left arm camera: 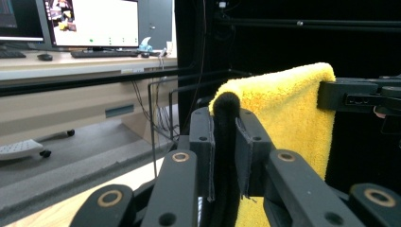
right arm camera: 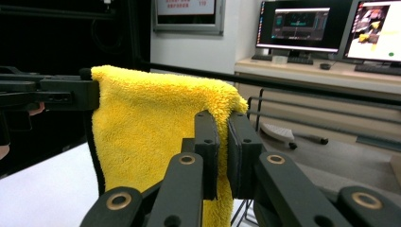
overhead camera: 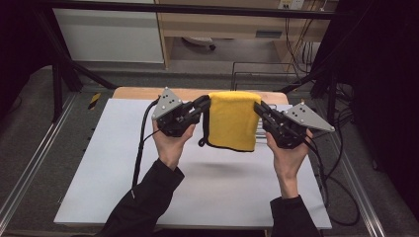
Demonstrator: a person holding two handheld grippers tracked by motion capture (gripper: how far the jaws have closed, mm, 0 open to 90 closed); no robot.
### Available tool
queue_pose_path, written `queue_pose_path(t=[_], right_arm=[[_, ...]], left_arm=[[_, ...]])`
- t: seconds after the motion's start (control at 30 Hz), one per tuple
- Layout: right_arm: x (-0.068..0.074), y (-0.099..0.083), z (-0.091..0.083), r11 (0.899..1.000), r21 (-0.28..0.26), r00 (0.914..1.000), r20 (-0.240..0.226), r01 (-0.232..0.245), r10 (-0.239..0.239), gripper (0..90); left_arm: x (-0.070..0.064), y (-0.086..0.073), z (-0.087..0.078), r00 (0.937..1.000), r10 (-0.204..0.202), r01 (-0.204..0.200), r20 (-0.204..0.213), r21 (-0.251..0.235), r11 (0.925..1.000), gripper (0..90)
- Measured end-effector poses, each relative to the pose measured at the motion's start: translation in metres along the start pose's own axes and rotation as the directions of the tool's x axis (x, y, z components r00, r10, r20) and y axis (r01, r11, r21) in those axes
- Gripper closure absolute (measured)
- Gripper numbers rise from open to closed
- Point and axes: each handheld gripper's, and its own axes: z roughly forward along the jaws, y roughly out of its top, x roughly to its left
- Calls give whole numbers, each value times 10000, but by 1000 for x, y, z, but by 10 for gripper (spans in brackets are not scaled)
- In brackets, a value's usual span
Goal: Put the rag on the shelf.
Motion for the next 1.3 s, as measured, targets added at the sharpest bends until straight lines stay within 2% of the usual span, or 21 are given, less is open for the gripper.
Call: queue_pose_path(t=[0.93, 1.3], right_arm=[[-26, 60, -4, 9946, -954, 9969, 701, 413, -347, 843], [-36, 79, -2, 9902, -1304, 9946, 967, 492, -367, 844]], left_arm=[[-8, 61, 31, 9999, 148, -146, 8, -967, 9952, 786], [-12, 82, 43, 9992, 368, -381, -131, -1195, 9921, 786]])
